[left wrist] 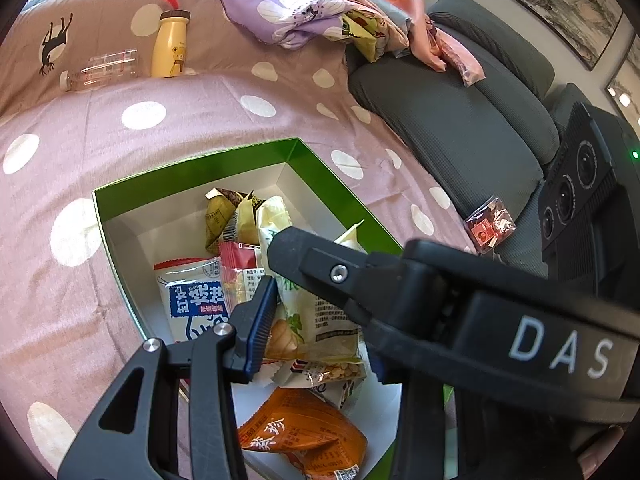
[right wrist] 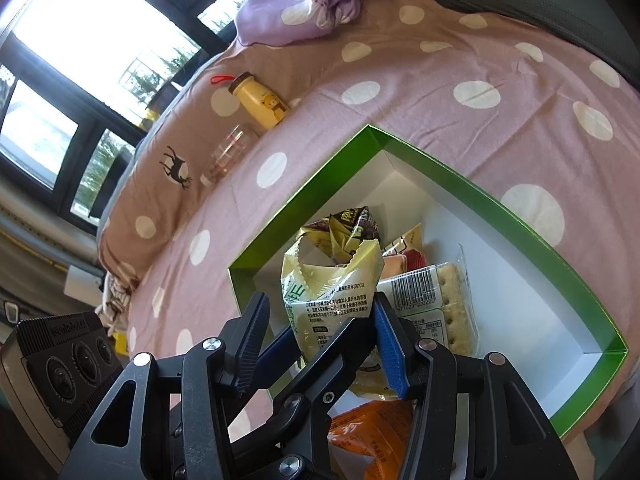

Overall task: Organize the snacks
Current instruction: 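Lower the chip bag into the box with the right gripper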

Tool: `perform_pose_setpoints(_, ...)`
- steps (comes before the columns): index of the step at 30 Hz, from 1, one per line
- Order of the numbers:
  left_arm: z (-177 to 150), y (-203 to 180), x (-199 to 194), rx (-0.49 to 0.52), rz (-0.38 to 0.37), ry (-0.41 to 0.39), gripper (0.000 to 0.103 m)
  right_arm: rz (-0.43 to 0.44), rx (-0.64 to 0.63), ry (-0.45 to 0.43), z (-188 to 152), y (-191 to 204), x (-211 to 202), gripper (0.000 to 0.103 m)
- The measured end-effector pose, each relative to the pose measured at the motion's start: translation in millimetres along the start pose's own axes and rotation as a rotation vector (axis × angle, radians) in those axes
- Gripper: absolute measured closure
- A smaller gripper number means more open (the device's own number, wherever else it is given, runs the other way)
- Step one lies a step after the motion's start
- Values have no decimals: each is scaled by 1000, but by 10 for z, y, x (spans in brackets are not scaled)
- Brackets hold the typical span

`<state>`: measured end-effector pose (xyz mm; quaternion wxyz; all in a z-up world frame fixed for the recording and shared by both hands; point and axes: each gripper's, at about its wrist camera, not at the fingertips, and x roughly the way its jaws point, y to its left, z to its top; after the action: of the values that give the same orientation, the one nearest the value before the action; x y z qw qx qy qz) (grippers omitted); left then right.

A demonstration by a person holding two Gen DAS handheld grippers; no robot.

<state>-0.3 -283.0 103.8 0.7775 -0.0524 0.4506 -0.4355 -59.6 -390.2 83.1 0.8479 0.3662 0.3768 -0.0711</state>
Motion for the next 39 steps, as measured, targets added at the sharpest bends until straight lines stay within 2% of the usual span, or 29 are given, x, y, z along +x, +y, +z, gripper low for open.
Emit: perform_pose_setpoints(39,-19,202,111,-77,48,32,58,-12,16,25,31,-35,167,48)
